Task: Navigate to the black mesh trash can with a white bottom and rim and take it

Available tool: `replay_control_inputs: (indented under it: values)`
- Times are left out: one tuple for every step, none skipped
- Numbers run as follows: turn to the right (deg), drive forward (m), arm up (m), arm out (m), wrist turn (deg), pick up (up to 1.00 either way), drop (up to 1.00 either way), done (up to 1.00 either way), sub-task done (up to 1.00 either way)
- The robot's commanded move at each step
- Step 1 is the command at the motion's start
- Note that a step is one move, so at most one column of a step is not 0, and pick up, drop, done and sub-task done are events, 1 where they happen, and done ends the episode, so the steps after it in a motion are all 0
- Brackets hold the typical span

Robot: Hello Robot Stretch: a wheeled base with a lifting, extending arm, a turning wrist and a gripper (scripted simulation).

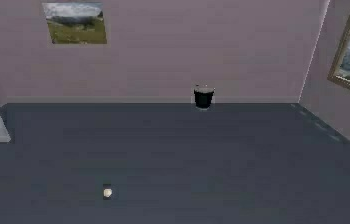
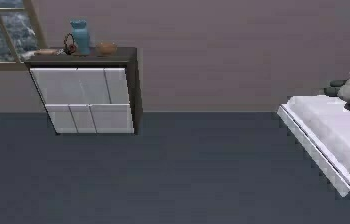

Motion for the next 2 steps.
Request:
replay_control_inputs:
  values:
    - [0.0,1.00,0.00,0.00,0.0,0.00,0.00,0.00,0.00]
    - [0.0,0.20,0.00,0.00,0.0,0.00,0.00,0.00,0.00]
